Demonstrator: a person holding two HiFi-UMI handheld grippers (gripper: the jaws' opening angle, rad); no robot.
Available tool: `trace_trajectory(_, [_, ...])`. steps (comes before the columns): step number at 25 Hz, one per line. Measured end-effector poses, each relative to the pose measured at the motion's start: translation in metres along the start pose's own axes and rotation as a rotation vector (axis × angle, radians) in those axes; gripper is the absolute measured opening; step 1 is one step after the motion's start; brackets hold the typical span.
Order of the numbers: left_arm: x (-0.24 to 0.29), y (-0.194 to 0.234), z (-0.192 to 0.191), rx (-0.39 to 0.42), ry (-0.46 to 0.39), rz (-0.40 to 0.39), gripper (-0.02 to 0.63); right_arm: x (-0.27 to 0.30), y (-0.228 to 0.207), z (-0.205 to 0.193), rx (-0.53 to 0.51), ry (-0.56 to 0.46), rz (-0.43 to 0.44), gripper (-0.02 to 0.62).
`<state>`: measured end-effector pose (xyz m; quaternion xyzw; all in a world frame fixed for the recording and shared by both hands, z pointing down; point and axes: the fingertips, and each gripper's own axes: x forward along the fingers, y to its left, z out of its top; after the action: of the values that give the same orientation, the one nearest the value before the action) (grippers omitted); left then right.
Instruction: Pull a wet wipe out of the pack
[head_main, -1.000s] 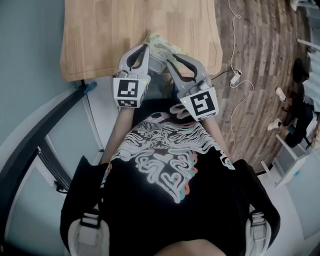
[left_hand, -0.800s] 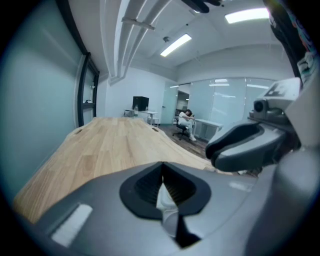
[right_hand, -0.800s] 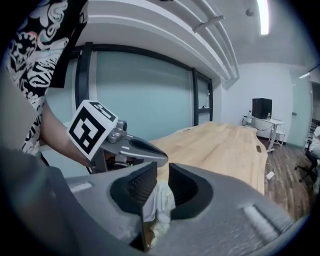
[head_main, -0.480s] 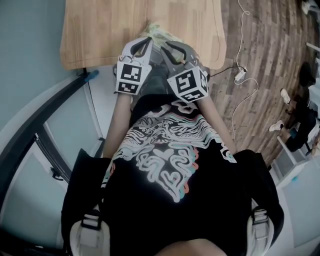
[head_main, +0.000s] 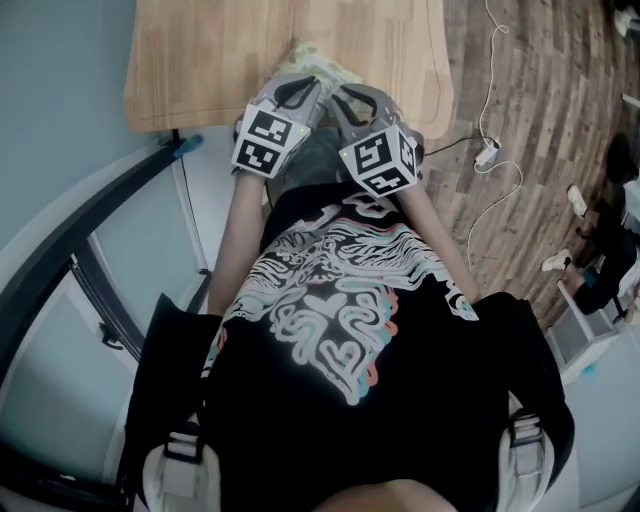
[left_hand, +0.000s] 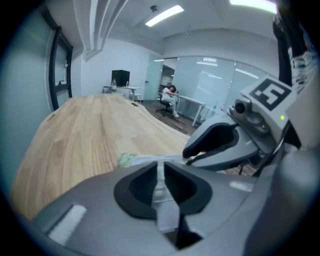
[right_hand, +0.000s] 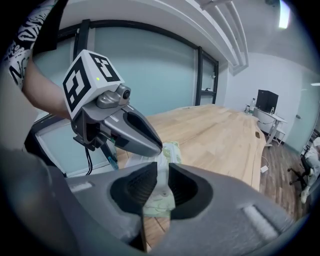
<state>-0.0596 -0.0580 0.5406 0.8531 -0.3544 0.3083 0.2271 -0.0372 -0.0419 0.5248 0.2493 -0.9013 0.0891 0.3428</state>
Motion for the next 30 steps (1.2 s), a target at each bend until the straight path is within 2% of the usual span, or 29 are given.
trace_trajectory(2, [0.004, 0.000, -0.002, -0.026, 0.009, -0.018, 0.043, 0.002, -0.001, -0.004, -0.007, 0.009, 0.009, 0.070])
trace_trajectory(7, [0.008, 0.001, -0.010, -0.023, 0.054, -0.031, 0.097, 0.003, 0.000, -0.010, -0.025, 0.025, 0.027, 0.071])
trace_trajectory(10, [0.011, -0.004, -0.012, -0.045, 0.076, -0.091, 0.112, 0.001, 0.001, -0.008, -0.018, 0.025, 0.030, 0.071])
trace_trajectory(13, [0.014, -0.006, -0.012, -0.034, 0.103, -0.134, 0.110, 0.001, 0.002, -0.005, -0.015, 0.025, 0.025, 0.070])
trace_trajectory(18, [0.018, -0.005, -0.015, 0.015, 0.145, -0.157, 0.101, 0.002, 0.003, -0.009, 0.000, 0.041, 0.007, 0.071])
trace_trajectory(20, [0.017, -0.006, -0.016, 0.039, 0.159, -0.170, 0.067, 0.004, 0.004, -0.007, 0.001, 0.045, -0.003, 0.071])
trace_trajectory(21, [0.017, -0.007, -0.015, 0.050, 0.166, -0.173, 0.025, 0.005, 0.004, -0.005, -0.001, 0.041, -0.009, 0.071])
trace_trajectory(23, [0.017, -0.009, -0.014, 0.065, 0.174, -0.178, 0.012, 0.005, 0.002, 0.001, -0.006, 0.021, -0.022, 0.069])
trace_trajectory(30, [0.022, -0.004, -0.014, 0.022, 0.172, -0.183, 0.003, 0.013, 0.002, 0.008, -0.030, 0.035, -0.013, 0.069])
